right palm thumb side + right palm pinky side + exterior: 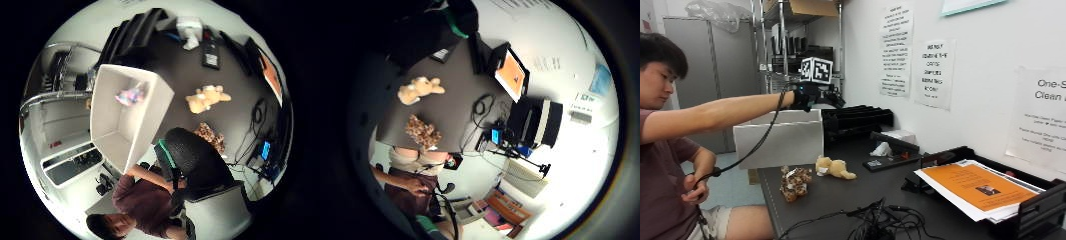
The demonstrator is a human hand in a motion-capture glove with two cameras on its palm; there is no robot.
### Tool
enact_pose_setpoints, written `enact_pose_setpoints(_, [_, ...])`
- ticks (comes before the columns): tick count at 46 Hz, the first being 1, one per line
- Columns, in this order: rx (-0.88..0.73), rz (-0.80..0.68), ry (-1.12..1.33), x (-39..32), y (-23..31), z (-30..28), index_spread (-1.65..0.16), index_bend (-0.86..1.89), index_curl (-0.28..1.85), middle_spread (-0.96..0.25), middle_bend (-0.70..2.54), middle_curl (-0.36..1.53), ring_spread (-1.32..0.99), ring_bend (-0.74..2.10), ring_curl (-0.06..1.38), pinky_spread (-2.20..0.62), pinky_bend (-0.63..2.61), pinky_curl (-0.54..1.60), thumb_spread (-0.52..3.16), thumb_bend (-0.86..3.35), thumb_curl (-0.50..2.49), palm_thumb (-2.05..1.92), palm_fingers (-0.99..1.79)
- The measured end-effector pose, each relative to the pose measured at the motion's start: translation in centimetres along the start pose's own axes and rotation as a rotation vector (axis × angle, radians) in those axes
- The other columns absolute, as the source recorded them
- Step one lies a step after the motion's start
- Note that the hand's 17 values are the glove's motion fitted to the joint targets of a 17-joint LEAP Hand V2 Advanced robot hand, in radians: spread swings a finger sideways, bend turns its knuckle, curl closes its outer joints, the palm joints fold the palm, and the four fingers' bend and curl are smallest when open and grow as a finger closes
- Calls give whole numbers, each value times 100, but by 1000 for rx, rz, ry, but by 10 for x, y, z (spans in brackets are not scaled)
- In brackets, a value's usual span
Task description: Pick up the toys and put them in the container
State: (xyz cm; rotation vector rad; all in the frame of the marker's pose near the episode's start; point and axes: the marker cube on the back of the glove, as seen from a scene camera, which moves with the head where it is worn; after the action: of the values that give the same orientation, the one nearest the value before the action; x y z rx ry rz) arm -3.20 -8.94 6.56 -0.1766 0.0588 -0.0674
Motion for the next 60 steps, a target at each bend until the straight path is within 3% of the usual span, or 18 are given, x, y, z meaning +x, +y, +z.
enact_pose_setpoints(7, [-72, 52, -61, 22, 20, 79, -16, 7, 21, -2, 15, 34, 0, 37, 37, 5, 94, 37, 124, -3, 41, -3, -21])
enact_pose_setpoints(20, [-300, 83, 28, -13, 65, 258, -12, 3, 16, 5, 14, 32, 3, 41, 38, 5, 99, 38, 119, -7, 33, -8, -20])
enact_pose_setpoints(24, [-210, 122, -29, -20, 68, 299, -11, 1, 14, 7, 16, 31, 3, 48, 40, 4, 102, 39, 116, -7, 31, -9, -16])
enact_pose_setpoints(27, [-80, 162, -56, -25, 67, 313, -9, 3, 12, 4, 28, 35, -2, 67, 44, 1, 103, 38, 116, -5, 31, -5, 13])
enact_pose_setpoints(32, [3, 169, -95, -27, 64, 315, -9, 13, 12, -4, 50, 42, -15, 92, 49, -5, 89, 32, 116, -2, 31, 0, 45])
enact_pose_setpoints(37, [-2, 113, -148, -15, 64, 311, -13, 18, 13, -13, 71, 52, -25, 124, 59, -14, 75, 29, 122, 0, 31, 4, 72])
enact_pose_setpoints(41, [-34, 86, -207, -9, 58, 308, -16, 20, 14, -18, 89, 60, -29, 133, 63, -23, 76, 30, 128, 4, 33, 12, 96])
enact_pose_setpoints(50, [-106, 30, -252, -3, 47, 274, -20, 22, 17, -25, 108, 72, -32, 140, 69, -34, 93, 40, 142, 11, 33, 24, 118])
enact_pose_setpoints(60, [-32, -4, -254, -5, 41, 168, -22, 28, 21, -28, 118, 79, -33, 145, 70, -38, 99, 45, 152, 16, 33, 31, 117])
